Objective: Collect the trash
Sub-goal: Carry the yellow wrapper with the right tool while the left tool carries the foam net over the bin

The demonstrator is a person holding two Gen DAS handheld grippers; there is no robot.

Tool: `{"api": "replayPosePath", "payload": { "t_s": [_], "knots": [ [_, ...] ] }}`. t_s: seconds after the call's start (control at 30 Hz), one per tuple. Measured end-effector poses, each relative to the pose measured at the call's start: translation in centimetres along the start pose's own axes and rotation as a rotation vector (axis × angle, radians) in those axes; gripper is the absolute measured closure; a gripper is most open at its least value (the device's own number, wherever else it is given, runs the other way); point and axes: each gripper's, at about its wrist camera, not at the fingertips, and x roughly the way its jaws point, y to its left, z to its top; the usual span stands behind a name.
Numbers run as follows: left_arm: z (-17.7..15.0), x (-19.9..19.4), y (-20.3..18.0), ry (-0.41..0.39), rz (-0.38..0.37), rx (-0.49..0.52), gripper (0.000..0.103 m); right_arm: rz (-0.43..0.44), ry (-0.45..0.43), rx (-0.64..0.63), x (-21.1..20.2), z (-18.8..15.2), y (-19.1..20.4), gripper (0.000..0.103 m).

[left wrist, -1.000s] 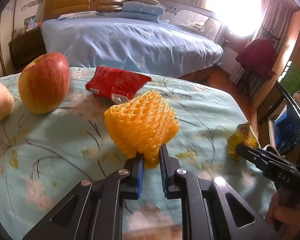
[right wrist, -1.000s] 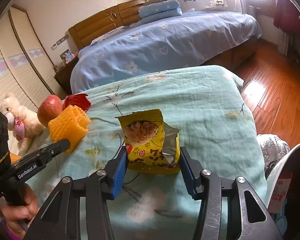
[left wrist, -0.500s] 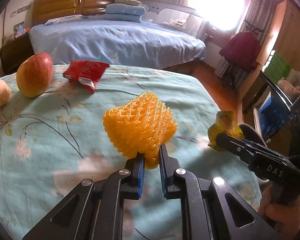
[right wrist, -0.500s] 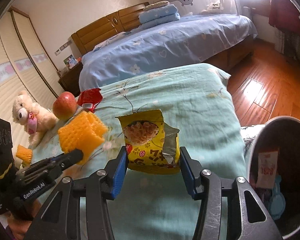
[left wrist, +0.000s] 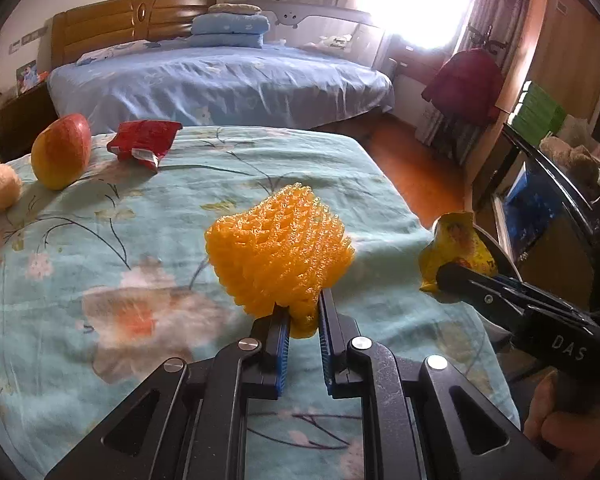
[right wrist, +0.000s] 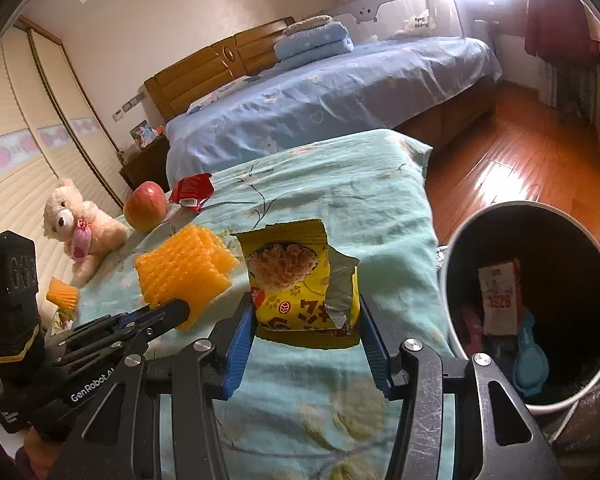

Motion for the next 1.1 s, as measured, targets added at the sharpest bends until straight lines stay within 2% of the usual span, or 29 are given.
{"api": "replayPosePath", "payload": {
  "t_s": [0.73, 1.1],
  "knots": [
    [-0.8, -0.8, -5.3, 0.004, -0.057, 0.097, 0.091, -0.056, -0.055, 0.066, -4.6, -2.0, -4.0, 0.052],
    [-0.7, -0.5, -6.5, 0.009, -0.073, 0.117, 0.091, -0.071, -0.075, 0.083, -5.9, -2.1, -5.4, 0.052]
  ]
}}
